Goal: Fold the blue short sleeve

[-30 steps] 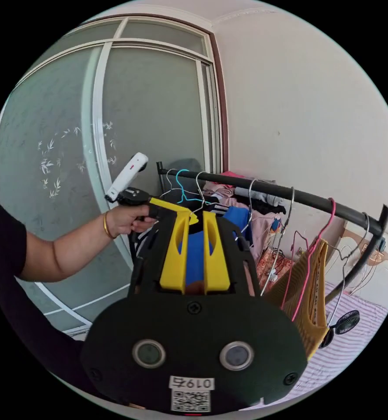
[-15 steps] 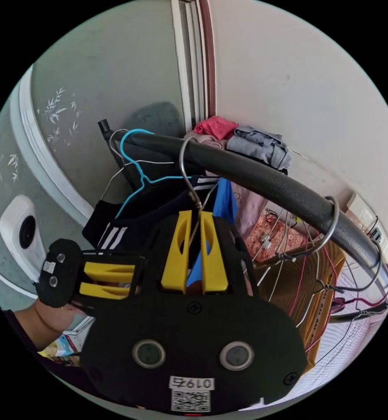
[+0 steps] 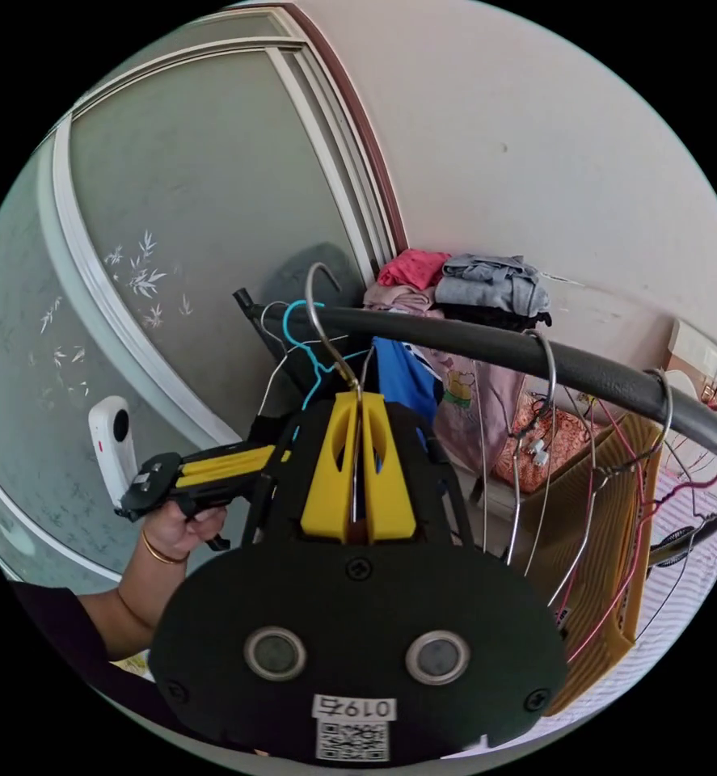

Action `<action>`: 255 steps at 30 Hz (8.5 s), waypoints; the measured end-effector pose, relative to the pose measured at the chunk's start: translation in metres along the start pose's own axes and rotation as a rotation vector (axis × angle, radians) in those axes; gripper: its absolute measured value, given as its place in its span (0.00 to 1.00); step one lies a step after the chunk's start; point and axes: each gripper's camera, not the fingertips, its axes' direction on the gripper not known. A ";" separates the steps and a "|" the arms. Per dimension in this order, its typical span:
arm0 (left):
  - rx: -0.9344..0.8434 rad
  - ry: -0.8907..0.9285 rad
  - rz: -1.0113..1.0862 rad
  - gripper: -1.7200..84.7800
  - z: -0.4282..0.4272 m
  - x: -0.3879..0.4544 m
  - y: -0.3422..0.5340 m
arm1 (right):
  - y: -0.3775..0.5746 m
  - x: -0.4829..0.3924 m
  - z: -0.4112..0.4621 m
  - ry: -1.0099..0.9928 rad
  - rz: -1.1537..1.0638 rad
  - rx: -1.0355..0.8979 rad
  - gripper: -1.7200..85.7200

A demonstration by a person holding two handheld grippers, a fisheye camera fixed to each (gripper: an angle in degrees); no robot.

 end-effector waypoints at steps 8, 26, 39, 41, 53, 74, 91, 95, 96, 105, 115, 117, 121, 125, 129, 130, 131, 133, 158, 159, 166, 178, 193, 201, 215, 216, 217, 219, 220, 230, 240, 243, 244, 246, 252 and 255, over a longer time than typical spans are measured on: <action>0.066 -0.230 0.146 0.06 -0.050 0.093 0.064 | 0.141 0.052 -0.029 -0.056 -0.077 0.019 0.01; -0.227 0.523 0.845 0.14 0.033 0.502 0.269 | 0.611 0.183 -0.305 0.089 -0.134 0.171 0.01; -0.598 1.003 1.236 0.03 0.063 0.920 0.568 | 0.958 0.189 -0.307 0.573 0.397 0.275 0.01; -0.635 1.018 1.307 0.03 0.052 0.960 0.614 | 0.998 0.196 -0.296 0.565 0.446 0.300 0.01; -0.740 1.346 1.528 0.03 -0.039 1.085 0.802 | 1.008 0.328 -0.246 0.306 0.470 0.282 0.01; -1.093 0.984 1.166 0.03 0.350 1.378 1.298 | 1.208 1.133 0.034 0.544 1.038 -0.008 0.01; -0.980 1.019 1.099 0.03 0.274 1.424 1.497 | 1.093 1.277 0.143 0.823 1.119 -0.055 0.03; -1.011 0.945 1.137 0.03 0.260 1.432 1.539 | 1.068 1.300 0.165 0.864 1.154 -0.142 0.03; -1.007 0.944 1.118 0.03 0.255 1.434 1.545 | 1.067 1.301 0.164 0.875 1.172 -0.129 0.03; -1.115 0.716 1.149 0.03 0.228 1.435 1.623 | 1.058 1.296 0.234 0.830 1.208 -0.170 0.02; -0.816 0.726 1.048 0.03 0.136 1.445 1.598 | 1.030 1.261 0.272 0.993 1.203 -0.196 0.02; -0.886 0.687 1.144 0.03 0.132 1.468 1.631 | 1.023 1.249 0.273 1.016 1.190 -0.198 0.02; -0.922 0.499 1.164 0.03 0.151 1.479 1.651 | 1.010 1.215 0.271 1.047 1.142 -0.215 0.02; -0.950 0.468 1.183 0.03 0.159 1.477 1.636 | 1.023 1.174 0.256 1.068 1.145 -0.209 0.02; -0.932 0.452 1.254 0.03 0.149 1.479 1.606 | 1.068 1.128 0.223 1.089 1.279 -0.105 0.02; -0.936 0.450 1.255 0.03 0.149 1.479 1.601 | 1.083 1.111 0.213 1.081 1.311 -0.063 0.02; -0.949 0.449 1.249 0.03 0.150 1.479 1.589 | 1.096 1.094 0.204 1.080 1.338 -0.040 0.02; -0.976 0.445 1.232 0.03 0.153 1.477 1.569 | 1.113 1.068 0.194 1.073 1.363 -0.013 0.02; -0.536 0.602 0.805 0.03 0.010 1.266 1.026 | 1.025 0.695 -0.153 1.115 1.031 0.898 0.01; -0.529 0.618 0.799 0.03 -0.016 1.239 0.994 | 1.013 0.682 -0.160 1.129 1.020 0.877 0.01; -0.579 0.524 0.703 0.03 -0.165 1.034 0.875 | 0.873 0.557 -0.165 0.839 0.885 0.591 0.01; -0.516 -0.108 0.141 0.03 -0.385 0.578 0.727 | 0.540 0.359 -0.081 0.217 0.258 0.173 0.01; -0.186 -0.124 -0.236 0.03 -0.438 0.329 0.532 | 0.090 0.185 0.132 0.170 -0.050 -0.083 0.01; -0.121 -0.096 -0.287 0.03 -0.433 0.253 0.452 | -0.060 0.180 0.199 0.260 0.050 -0.132 0.01; -0.161 0.007 -0.205 0.03 -0.345 0.287 0.388 | -0.077 0.206 0.258 0.299 0.093 -0.226 0.10; -0.172 0.026 -0.174 0.03 -0.333 0.301 0.383 | -0.072 0.208 0.257 0.304 0.090 -0.223 0.10; -0.179 0.038 -0.158 0.03 -0.326 0.309 0.381 | -0.061 0.212 0.252 0.295 0.086 -0.209 0.11; -0.220 0.089 -0.084 0.03 -0.298 0.344 0.376 | -0.038 0.220 0.237 0.253 0.071 -0.175 0.09; -0.232 0.103 -0.061 0.03 -0.291 0.355 0.375 | -0.018 0.223 0.220 0.227 0.058 -0.137 0.06; -0.484 0.452 0.544 0.03 -0.180 0.630 0.421 | 0.361 0.317 -0.035 0.139 0.059 0.268 0.01; -0.719 0.702 1.055 0.03 -0.137 0.982 0.591 | 0.821 0.208 -0.161 0.862 0.877 0.598 0.02; -0.752 0.733 1.102 0.03 -0.139 1.069 0.651 | 0.883 0.161 -0.137 1.069 1.029 0.572 0.04; -0.760 0.736 1.104 0.03 -0.139 1.084 0.663 | 0.901 0.156 -0.125 1.114 1.059 0.586 0.07; -0.803 0.760 1.120 0.03 -0.139 1.135 0.715 | 0.922 0.170 -0.107 1.097 1.093 0.605 0.10; -0.929 0.777 1.175 0.03 -0.136 1.197 0.831 | 0.937 0.323 -0.048 1.052 1.149 0.499 0.09; -1.009 0.780 1.178 0.03 -0.115 1.206 0.879 | 0.941 0.423 -0.021 1.039 1.188 0.493 0.09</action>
